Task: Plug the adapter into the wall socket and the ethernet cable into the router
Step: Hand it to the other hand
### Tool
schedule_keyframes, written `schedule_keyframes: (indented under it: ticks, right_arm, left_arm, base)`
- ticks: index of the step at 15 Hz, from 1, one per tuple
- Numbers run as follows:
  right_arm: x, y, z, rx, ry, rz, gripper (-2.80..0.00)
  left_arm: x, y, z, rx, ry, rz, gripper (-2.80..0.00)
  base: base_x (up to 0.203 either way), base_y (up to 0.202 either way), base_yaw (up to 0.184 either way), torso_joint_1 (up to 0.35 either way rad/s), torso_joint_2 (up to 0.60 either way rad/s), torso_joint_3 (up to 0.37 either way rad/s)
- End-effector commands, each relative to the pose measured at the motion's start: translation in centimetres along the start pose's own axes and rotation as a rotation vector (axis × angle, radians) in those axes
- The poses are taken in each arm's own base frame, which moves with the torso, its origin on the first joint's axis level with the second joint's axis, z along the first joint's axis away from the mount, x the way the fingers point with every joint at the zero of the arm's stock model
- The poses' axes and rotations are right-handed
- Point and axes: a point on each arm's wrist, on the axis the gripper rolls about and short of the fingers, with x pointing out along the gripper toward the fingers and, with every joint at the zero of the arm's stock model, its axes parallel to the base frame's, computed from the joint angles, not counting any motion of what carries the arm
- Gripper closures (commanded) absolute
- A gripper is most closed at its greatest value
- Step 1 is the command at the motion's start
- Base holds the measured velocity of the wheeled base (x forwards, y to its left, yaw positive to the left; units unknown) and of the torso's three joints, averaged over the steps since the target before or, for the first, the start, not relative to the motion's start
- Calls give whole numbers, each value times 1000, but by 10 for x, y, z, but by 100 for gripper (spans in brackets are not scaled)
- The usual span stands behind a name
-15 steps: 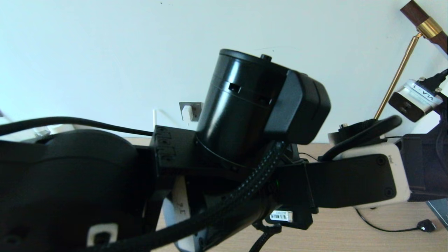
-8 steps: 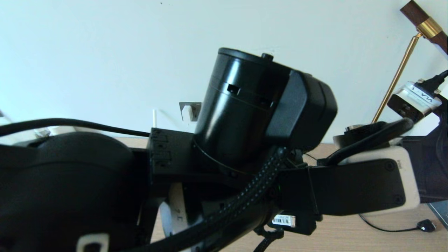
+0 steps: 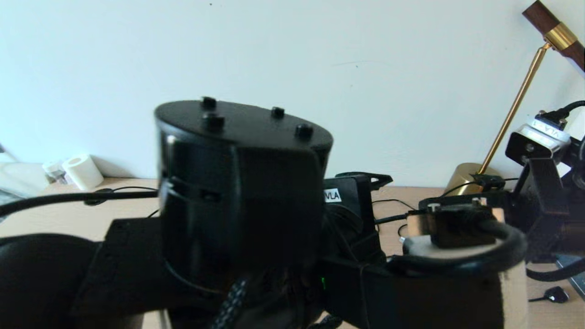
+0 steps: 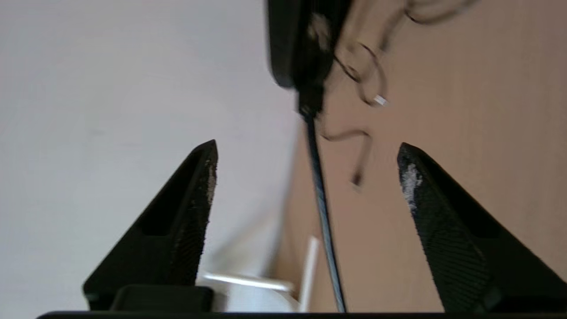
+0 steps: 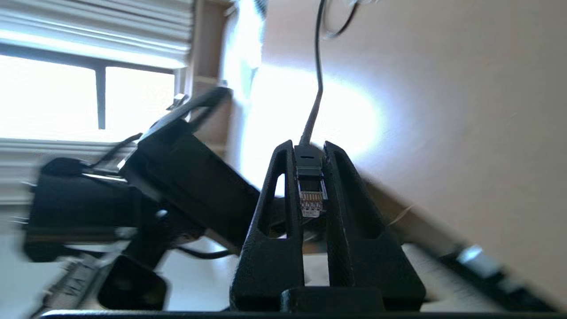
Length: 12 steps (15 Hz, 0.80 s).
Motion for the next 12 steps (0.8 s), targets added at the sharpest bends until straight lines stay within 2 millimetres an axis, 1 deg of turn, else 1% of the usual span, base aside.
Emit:
schedule_keyframes:
  ticks: [1, 4, 6, 8, 11, 12]
  right_arm:
    - [4, -1, 2, 49, 28, 7, 0]
    - [8, -2, 3, 221, 154, 65, 0]
    - [7, -3, 6, 252, 216, 99, 0]
    - [9, -8, 10, 276, 242, 100, 0]
    - [13, -16, 22, 346, 272, 105, 0]
    - [12, -16, 23, 349, 277, 110, 0]
  left_arm:
    - [-4, -1, -2, 10, -40, 77, -280]
    - [-6, -4, -4, 38, -96, 177, -280]
    - [-6, -14, -10, 76, -112, 191, -280]
    - [-10, -24, -16, 121, -163, 196, -280]
    - [-13, -39, -26, 132, -205, 241, -280]
    - [-13, -42, -28, 133, -214, 253, -280]
  base:
    - [0, 0, 0, 0, 0, 0]
    - [0, 0, 0, 0, 0, 0]
    - [0, 0, 0, 0, 0, 0]
    - [0, 0, 0, 0, 0, 0]
    - [0, 0, 0, 0, 0, 0]
    - [0, 0, 0, 0, 0, 0]
